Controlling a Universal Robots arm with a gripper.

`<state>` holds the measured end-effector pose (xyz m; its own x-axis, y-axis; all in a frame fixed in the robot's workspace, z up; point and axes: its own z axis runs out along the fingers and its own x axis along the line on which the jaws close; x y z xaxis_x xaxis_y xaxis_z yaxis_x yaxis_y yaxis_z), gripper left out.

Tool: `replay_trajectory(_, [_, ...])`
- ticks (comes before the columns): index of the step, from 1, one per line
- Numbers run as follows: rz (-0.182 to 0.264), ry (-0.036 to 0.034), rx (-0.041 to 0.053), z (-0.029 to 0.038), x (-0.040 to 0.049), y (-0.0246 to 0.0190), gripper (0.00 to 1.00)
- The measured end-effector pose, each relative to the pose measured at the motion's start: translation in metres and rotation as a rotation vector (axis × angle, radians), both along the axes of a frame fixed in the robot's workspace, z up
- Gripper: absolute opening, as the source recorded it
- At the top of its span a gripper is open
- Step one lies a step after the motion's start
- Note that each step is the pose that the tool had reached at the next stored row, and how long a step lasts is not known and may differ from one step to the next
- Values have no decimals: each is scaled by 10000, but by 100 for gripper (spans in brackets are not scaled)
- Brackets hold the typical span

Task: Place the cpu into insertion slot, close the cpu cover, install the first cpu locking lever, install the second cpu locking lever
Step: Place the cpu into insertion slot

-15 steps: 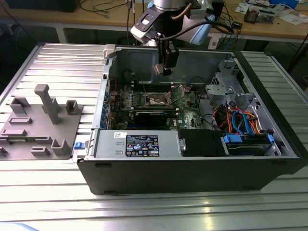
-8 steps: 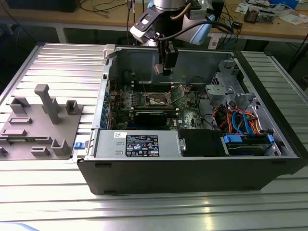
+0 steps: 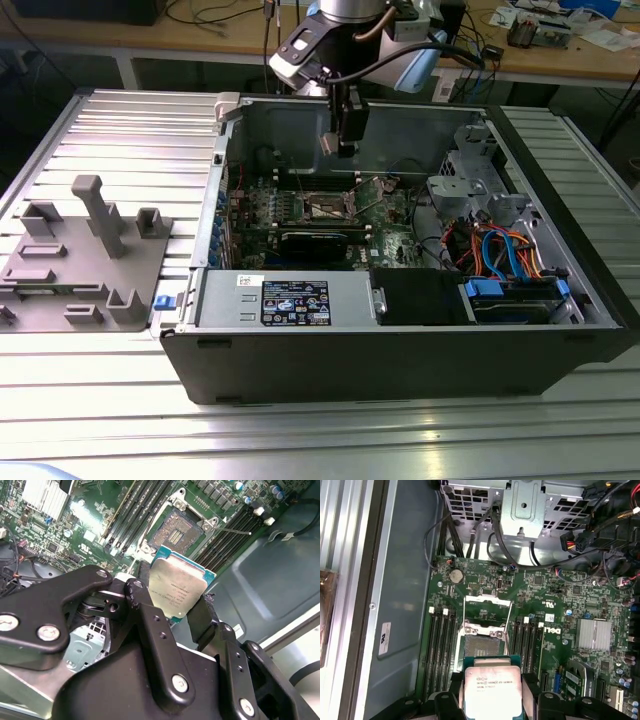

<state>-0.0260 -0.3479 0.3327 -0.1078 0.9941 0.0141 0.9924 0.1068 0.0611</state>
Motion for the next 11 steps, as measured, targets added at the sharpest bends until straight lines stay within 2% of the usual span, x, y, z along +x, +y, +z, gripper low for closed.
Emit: replay_trajectory(11, [-228, 0, -15, -4, 0, 0, 55])
